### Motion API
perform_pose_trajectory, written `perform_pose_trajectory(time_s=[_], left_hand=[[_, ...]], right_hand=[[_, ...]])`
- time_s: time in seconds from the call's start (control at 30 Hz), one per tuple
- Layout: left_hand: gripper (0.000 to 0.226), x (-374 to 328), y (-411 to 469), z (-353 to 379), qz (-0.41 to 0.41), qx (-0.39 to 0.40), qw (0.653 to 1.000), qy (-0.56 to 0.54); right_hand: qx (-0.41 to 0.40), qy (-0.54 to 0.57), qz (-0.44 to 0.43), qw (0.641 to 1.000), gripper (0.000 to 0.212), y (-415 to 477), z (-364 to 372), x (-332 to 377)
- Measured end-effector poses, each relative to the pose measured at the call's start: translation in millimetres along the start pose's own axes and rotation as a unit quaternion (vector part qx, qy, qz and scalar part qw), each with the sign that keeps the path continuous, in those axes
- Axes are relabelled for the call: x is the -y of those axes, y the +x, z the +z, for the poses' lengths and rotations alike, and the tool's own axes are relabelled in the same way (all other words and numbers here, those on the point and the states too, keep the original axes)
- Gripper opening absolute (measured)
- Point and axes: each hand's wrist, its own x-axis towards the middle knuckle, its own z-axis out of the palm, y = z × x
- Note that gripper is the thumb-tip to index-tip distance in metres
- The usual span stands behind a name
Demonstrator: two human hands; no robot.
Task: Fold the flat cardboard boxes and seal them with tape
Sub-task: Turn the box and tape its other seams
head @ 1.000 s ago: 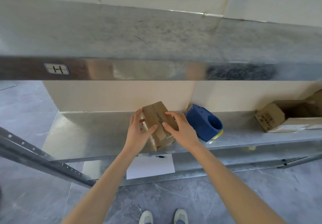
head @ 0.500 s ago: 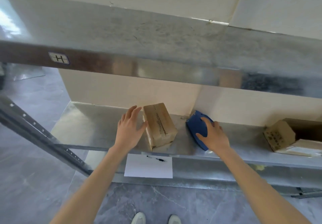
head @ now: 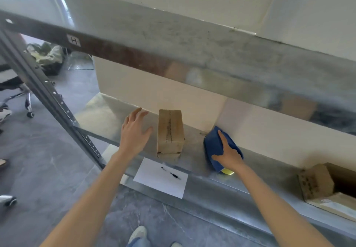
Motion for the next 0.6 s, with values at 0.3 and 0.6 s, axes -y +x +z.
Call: perform_pose_trajectory(time_s=[0.3,0.6], left_hand=[[0.046,-10.6,-20.2,-6.0,0.005,-0.002,1.000,-0.008],[0.037,-42.1,-3.1,-4.7,0.104,0.008,0.991,-0.087]], right_hand=[[0.010,0.115,-0.025,0.993,0.093,17.7,-14.6,-15.4],[-0.064,0.020,-0.143,0.987,0.077,-31.6,-37.8,3.3]])
